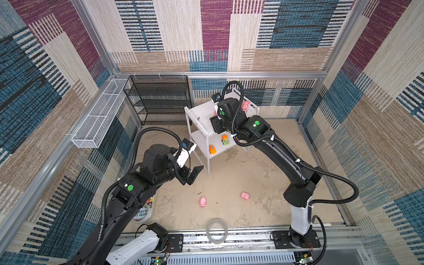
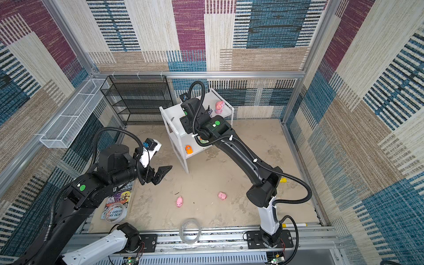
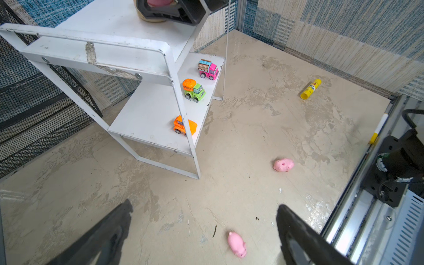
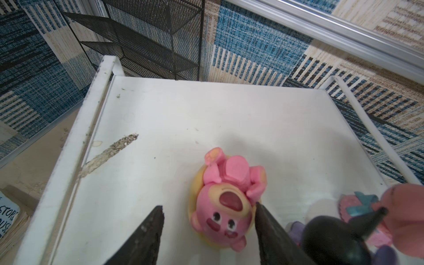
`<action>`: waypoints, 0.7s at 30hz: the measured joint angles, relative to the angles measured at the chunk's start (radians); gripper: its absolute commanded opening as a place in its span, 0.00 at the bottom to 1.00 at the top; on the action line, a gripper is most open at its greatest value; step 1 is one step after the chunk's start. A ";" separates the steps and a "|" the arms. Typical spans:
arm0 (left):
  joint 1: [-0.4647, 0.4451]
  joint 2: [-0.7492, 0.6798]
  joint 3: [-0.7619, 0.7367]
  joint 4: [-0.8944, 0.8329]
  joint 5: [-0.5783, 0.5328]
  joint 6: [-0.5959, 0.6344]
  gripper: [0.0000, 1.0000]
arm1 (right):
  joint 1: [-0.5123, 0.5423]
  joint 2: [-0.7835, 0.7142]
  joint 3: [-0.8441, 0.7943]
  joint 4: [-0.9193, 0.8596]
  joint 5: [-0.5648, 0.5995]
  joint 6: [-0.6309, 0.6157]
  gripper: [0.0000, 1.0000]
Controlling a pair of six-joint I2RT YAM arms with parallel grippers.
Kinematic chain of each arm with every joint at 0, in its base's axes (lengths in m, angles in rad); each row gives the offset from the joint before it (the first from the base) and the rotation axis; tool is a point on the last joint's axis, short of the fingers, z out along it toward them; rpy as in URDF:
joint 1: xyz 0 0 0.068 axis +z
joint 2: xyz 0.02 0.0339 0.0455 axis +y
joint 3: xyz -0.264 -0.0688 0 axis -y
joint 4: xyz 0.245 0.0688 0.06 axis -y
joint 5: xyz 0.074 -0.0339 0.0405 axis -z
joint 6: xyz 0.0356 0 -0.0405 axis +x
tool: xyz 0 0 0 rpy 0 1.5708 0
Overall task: Place and organize the plastic toys onto the shelf
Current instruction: 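Lower the pink bear onto the top shelf and open the right gripper, then move the right gripper back down over a pink pig on the floor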
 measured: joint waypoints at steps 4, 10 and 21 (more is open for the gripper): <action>0.005 0.002 -0.001 0.002 0.005 0.000 0.99 | 0.001 0.008 0.027 -0.002 -0.003 -0.004 0.67; 0.009 0.006 -0.001 0.005 0.008 0.000 0.99 | 0.024 -0.001 0.053 0.002 -0.032 -0.031 0.75; 0.014 0.003 -0.002 0.014 0.013 -0.001 0.99 | 0.175 -0.196 -0.118 0.041 -0.030 -0.051 0.89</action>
